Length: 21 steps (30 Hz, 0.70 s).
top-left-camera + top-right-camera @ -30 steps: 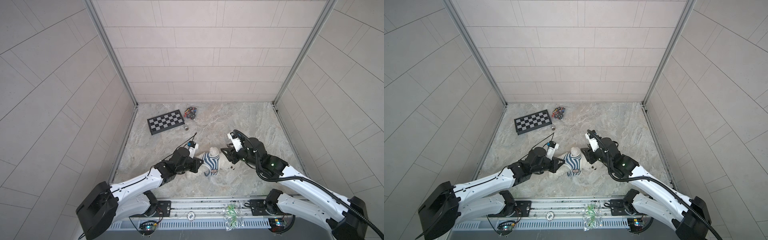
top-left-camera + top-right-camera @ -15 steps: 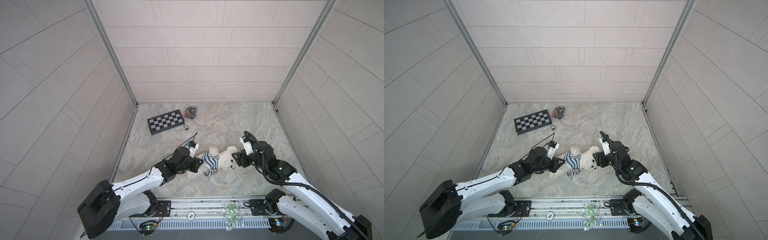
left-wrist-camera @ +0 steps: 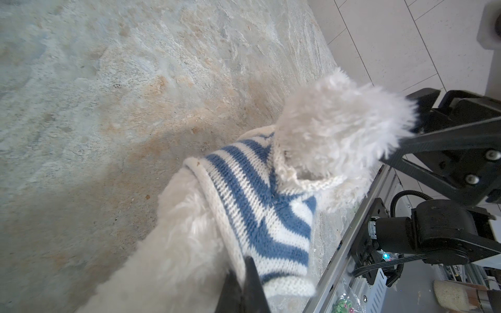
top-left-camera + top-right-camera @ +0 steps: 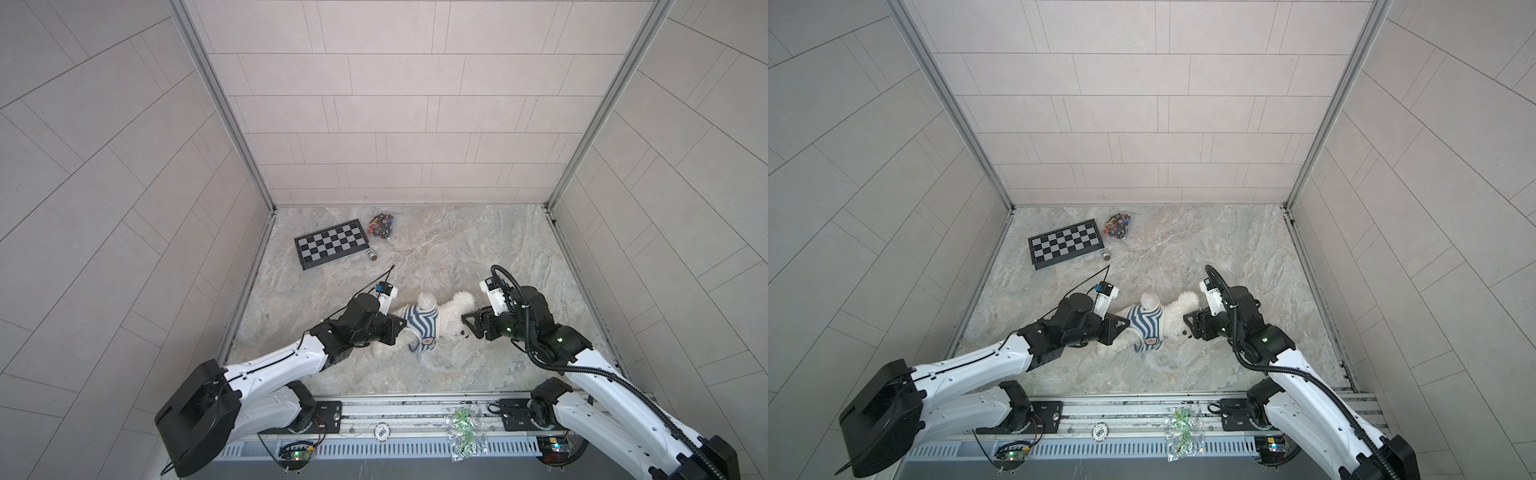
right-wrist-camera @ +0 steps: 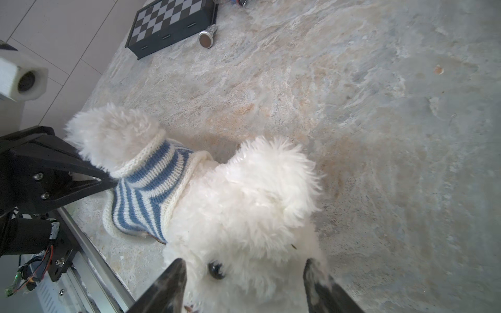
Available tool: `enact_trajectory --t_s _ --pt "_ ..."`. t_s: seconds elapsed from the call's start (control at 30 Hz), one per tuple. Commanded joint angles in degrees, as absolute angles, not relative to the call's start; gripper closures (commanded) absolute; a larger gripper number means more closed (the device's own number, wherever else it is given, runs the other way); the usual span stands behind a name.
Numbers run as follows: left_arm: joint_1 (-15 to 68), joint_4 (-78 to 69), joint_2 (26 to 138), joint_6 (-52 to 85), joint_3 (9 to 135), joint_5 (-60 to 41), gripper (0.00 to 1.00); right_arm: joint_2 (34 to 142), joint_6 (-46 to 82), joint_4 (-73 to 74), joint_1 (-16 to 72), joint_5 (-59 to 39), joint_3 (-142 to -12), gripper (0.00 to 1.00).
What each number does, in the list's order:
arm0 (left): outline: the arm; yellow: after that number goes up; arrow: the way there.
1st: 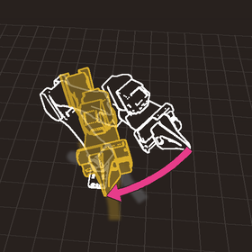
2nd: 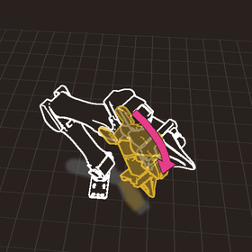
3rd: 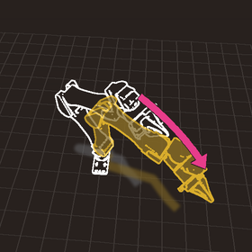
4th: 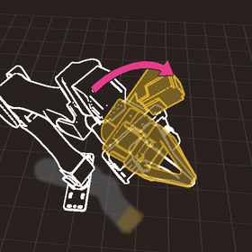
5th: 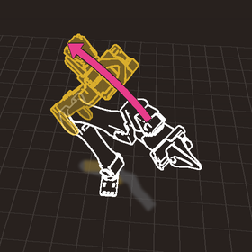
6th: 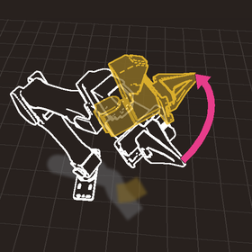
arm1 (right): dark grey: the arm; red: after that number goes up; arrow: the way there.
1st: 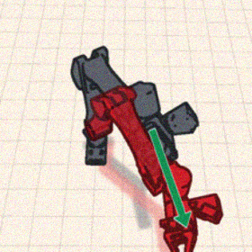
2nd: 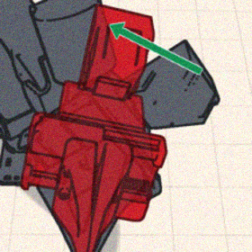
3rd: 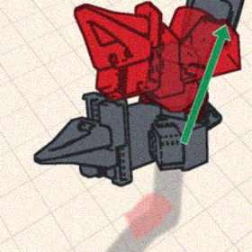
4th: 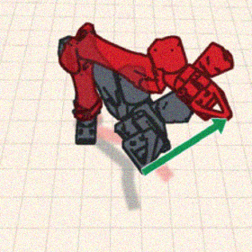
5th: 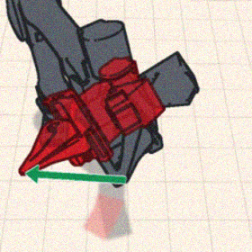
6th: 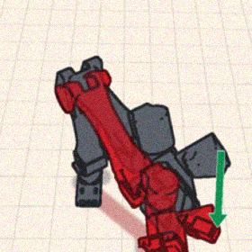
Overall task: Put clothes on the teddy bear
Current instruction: 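Hold the sweater with the left gripper while the right gripper hovers above the bear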
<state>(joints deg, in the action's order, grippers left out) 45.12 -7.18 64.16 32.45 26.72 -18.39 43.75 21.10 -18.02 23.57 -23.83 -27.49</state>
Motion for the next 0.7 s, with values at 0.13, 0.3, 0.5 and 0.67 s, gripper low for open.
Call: enact_trajectory --t_s 0.13,0.3,0.5,0.67 --pt "45.0 -6.3 63.1 31.2 27.5 -18.5 1.0 41.5 24.9 -13.7 22.1 -24.3 -25.5 0.28" --pt "45.0 -7.0 63.3 31.4 27.0 -18.9 1.0 42.9 25.2 -12.5 20.8 -23.4 -25.9 0.29" --pt "44.9 -7.0 63.0 30.8 27.0 -19.9 1.0 48.6 25.4 -7.5 20.7 -24.1 -26.4 0.29" --pt "45.0 -6.5 63.0 30.1 27.5 -20.1 1.0 53.2 27.1 -0.2 20.7 -29.3 -25.7 0.34"
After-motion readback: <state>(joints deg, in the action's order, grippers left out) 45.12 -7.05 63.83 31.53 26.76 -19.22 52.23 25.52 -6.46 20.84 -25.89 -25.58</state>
